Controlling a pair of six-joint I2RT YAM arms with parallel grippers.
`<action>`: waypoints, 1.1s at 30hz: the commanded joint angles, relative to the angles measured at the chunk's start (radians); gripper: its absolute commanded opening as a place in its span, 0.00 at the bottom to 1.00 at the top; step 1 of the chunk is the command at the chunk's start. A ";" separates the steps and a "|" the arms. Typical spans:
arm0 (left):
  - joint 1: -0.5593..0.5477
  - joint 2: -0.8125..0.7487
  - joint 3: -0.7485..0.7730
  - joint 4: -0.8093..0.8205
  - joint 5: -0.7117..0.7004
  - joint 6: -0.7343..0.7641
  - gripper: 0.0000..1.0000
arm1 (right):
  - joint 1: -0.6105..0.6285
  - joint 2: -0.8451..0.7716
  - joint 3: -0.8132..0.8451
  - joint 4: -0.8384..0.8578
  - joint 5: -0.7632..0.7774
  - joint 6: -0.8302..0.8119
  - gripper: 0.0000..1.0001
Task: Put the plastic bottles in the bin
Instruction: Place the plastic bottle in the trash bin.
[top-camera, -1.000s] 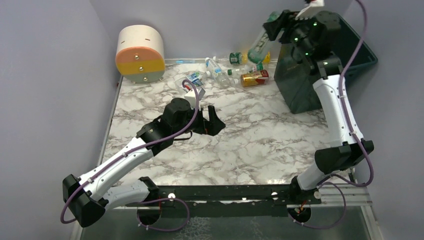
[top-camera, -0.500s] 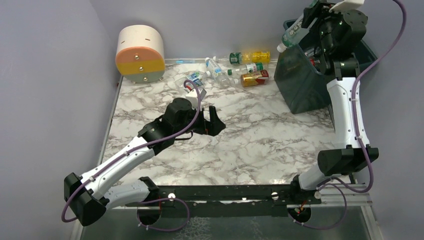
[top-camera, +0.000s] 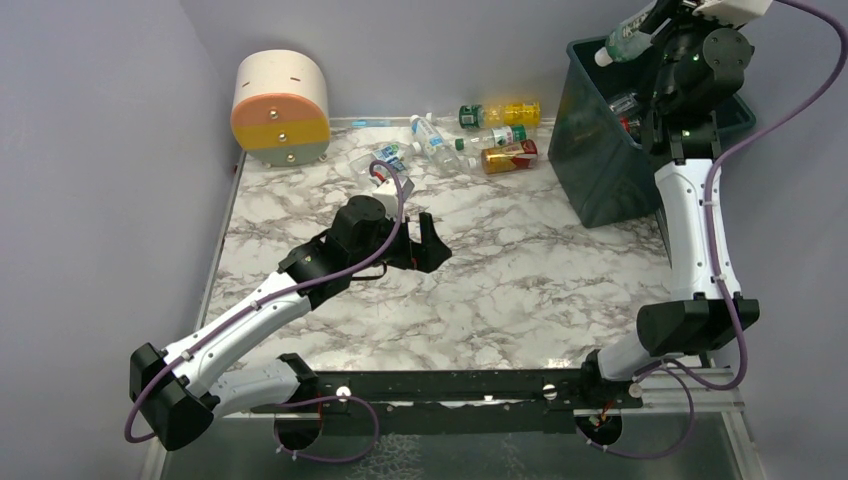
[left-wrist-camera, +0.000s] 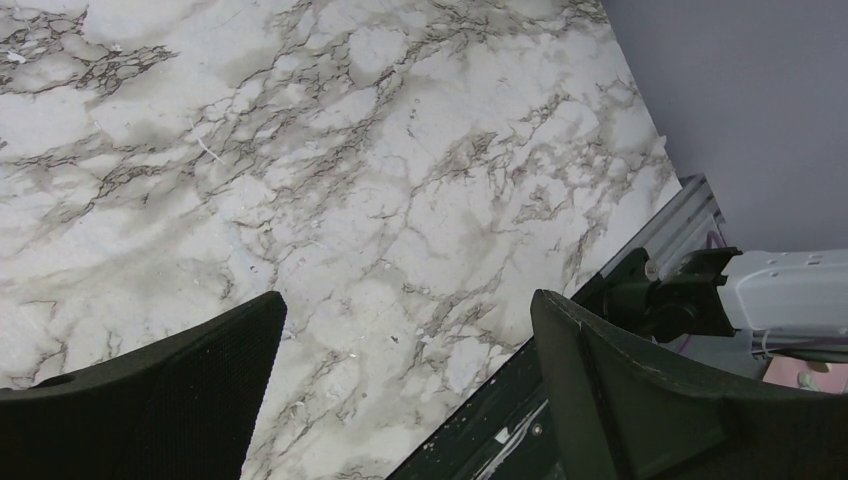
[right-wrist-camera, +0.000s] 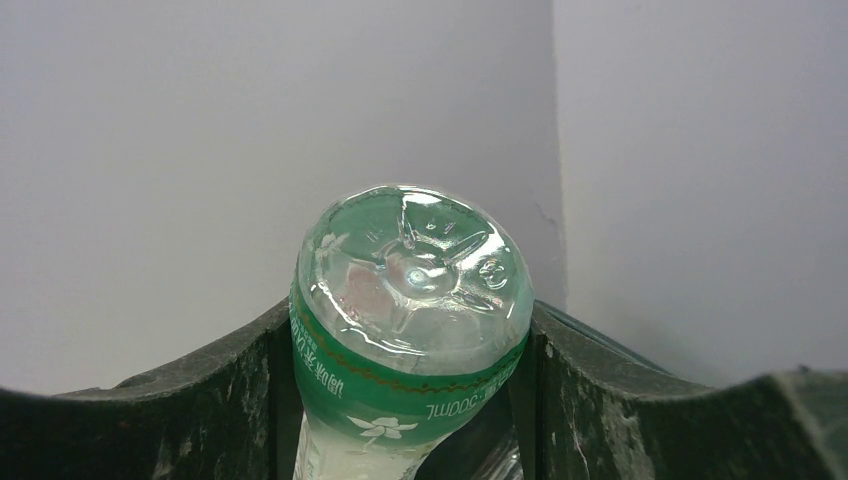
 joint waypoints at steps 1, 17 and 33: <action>0.003 -0.003 -0.010 0.026 0.013 -0.002 0.99 | -0.014 0.022 -0.026 0.109 0.111 -0.030 0.64; 0.003 -0.017 -0.022 0.025 0.010 -0.011 0.99 | -0.124 0.188 -0.041 -0.073 -0.062 0.245 0.63; 0.003 -0.015 -0.028 0.025 0.005 -0.011 0.99 | -0.124 0.222 -0.046 -0.156 -0.165 0.278 0.75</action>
